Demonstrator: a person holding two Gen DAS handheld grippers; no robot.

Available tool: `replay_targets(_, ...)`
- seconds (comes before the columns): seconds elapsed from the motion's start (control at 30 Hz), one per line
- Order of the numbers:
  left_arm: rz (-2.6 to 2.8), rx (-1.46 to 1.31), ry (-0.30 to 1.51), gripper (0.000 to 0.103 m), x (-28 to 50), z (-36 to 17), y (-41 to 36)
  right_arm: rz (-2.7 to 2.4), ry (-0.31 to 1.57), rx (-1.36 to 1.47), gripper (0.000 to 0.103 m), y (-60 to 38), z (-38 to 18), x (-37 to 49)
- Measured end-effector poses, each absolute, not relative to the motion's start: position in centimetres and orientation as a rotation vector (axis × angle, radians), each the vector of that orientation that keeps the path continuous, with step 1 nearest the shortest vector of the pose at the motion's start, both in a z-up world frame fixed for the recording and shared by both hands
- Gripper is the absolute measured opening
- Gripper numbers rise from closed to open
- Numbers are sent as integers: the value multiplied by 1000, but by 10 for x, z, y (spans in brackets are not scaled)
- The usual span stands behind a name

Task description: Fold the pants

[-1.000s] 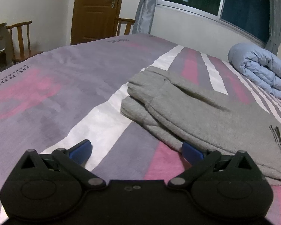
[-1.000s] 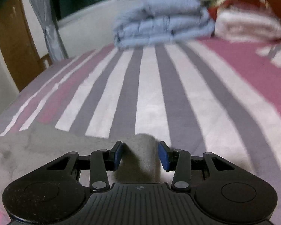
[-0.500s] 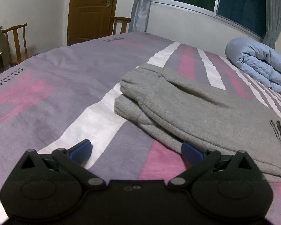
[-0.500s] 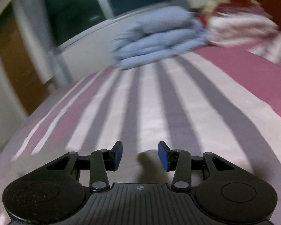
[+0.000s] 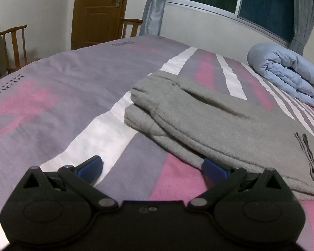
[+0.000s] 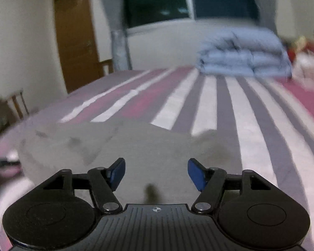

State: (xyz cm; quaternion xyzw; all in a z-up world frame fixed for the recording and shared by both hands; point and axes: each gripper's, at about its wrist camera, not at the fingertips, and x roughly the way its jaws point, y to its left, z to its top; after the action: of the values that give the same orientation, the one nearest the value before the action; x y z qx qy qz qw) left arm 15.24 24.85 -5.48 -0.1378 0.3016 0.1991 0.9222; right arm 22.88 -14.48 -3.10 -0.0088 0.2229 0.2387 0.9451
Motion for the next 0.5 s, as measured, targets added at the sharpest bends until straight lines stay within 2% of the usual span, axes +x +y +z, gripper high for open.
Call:
replay_targets(0.13, 405, -296, 611, 97, 144, -55, 254, 324, 521, 30, 66, -166, -41, 256)
replay_targets(0.23, 419, -334, 593, 97, 140, -54, 261, 405, 541, 198, 66, -202, -34, 256)
replay_targets(0.37, 442, -376, 573, 97, 143, -53, 264, 636, 523, 81, 66, -166, -21, 224)
replay_targets(0.5, 426, -324, 587, 97, 144, -50, 256, 766, 507, -4, 66, -115, -31, 203)
